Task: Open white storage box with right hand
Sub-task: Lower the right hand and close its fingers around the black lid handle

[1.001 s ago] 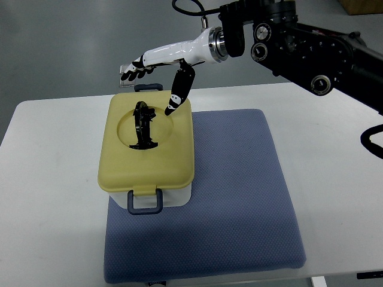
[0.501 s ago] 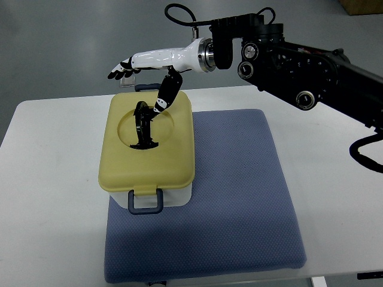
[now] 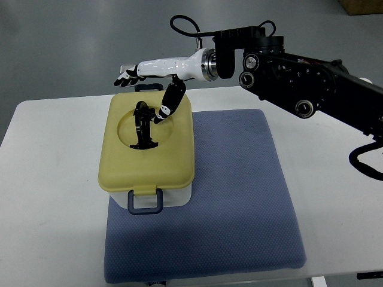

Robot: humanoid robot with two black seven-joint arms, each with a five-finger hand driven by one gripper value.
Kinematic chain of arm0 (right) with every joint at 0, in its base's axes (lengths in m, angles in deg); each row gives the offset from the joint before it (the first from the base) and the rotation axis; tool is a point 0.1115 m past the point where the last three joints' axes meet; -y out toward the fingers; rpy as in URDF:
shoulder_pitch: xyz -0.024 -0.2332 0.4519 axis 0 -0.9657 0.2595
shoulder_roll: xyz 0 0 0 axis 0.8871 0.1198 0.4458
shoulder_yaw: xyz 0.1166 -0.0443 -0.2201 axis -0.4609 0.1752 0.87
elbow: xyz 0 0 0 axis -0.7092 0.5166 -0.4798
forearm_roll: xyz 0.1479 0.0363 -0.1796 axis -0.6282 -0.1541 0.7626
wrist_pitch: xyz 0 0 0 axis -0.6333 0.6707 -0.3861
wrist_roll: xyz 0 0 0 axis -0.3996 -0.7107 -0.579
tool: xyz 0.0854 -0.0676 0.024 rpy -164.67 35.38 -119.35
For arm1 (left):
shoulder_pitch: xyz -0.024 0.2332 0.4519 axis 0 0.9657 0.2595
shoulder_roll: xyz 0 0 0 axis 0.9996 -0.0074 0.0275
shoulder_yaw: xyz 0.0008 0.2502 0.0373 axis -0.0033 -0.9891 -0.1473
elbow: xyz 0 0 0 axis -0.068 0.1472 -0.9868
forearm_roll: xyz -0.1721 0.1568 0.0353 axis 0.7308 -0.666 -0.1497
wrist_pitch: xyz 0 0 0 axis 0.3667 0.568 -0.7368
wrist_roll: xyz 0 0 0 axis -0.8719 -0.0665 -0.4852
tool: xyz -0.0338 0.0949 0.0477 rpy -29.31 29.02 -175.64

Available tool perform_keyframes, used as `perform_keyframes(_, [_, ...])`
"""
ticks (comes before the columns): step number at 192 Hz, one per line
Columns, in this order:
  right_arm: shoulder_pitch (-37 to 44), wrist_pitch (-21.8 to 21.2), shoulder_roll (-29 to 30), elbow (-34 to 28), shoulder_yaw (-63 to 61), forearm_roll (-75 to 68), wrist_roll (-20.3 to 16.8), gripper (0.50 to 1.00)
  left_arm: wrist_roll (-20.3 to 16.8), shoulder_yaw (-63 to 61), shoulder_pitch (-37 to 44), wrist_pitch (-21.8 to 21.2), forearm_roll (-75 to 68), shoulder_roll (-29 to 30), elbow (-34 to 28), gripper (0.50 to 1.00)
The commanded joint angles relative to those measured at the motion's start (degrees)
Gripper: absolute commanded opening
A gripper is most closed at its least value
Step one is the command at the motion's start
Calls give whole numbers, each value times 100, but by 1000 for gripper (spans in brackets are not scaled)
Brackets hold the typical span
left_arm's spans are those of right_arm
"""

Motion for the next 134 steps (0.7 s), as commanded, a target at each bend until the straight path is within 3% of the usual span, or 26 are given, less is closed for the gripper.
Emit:
perform_keyframes(1, [-51, 71, 29, 0, 0, 0, 0, 928, 0, 0, 0, 0, 0, 0, -4, 1000])
perform_keyframes(42, [-156, 159, 29, -9, 0, 0, 0, 917, 0, 0, 0, 0, 0, 0, 14, 1000])
perform_keyframes(58, [-165, 282, 38, -9, 0, 0, 0, 891, 9, 0, 0, 0, 0, 0, 14, 1000])
perform_keyframes(71, [-165, 317, 55, -9, 0, 0, 0, 821, 0, 0, 0, 0, 0, 0, 5, 1000])
perform_keyframes(80, [-191, 326, 82, -9, 0, 8, 9, 707, 0, 0, 0, 0, 0, 0, 5, 1000])
perform_keyframes(95, [-227, 326, 99, -9, 0, 8, 26, 621, 0, 0, 0, 0, 0, 0, 5, 1000])
perform_keyframes(100, [-227, 326, 99, -9, 0, 8, 26, 556, 9, 0, 0, 0, 0, 0, 5, 1000])
perform_keyframes(107, [-235, 326, 99, -9, 0, 17, 26, 505, 0, 0, 0, 0, 0, 0, 5, 1000])
perform_keyframes(134, [-227, 334, 99, -9, -9, 17, 26, 500, 0, 0, 0, 0, 0, 0, -4, 1000])
